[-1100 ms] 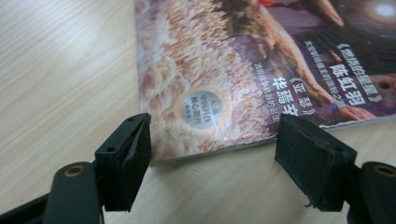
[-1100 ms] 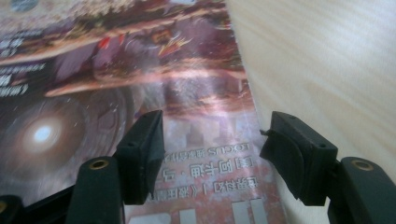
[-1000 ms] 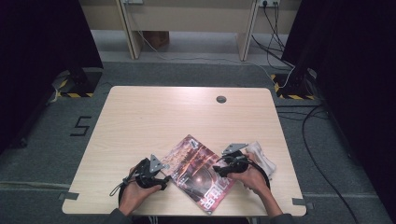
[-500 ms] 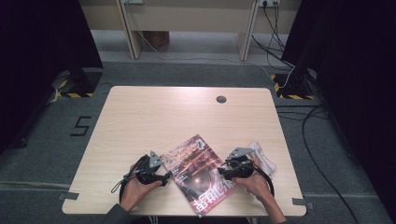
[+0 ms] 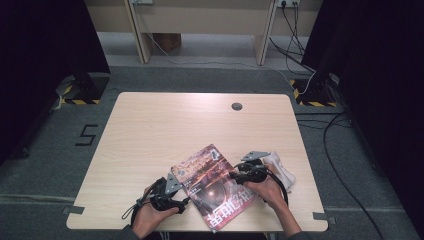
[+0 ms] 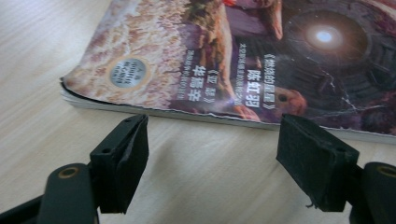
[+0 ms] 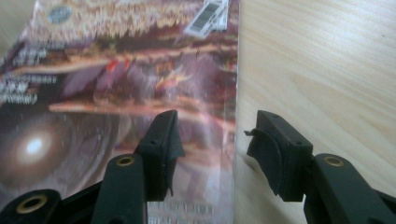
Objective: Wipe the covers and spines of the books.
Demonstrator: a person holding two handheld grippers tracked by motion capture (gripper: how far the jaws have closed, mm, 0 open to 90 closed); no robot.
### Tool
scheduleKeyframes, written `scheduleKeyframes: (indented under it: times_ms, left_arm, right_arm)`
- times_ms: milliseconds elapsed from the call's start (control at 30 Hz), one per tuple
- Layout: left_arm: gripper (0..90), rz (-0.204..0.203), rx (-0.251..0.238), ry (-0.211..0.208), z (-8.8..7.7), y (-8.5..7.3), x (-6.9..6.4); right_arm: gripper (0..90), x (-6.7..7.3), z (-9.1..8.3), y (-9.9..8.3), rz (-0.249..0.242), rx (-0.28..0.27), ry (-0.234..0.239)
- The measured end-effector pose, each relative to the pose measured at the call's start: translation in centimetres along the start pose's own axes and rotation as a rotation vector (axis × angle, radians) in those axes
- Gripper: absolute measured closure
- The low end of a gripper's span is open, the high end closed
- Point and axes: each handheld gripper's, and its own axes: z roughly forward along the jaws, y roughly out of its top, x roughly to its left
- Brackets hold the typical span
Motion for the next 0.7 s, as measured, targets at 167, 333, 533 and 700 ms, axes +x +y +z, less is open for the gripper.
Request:
scheduleKeyframes:
  times_ms: [167,333,533,700]
  left_arm:
    - [25.3,-0.008,0.01,-0.013,0.3,-0.1,-0.1]
    - [24.9,-0.01,0.005,-0.005,0.6,0.1,-0.3]
    - [24.1,-0.01,0.007,0.009,0.7,0.1,-0.5]
    - [19.5,-0.019,0.007,0.019,0.8,0.2,-0.4]
  right_arm:
    - [50.1,-0.1,1.0,0.6,0.025,0.01,0.01]
    - [49.4,0.2,1.5,0.9,0.041,0.004,0.031]
    - [49.0,0.4,1.6,1.1,0.096,-0.001,0.015]
    - [48.1,0.7,1.4,1.4,0.131,-0.004,0.007]
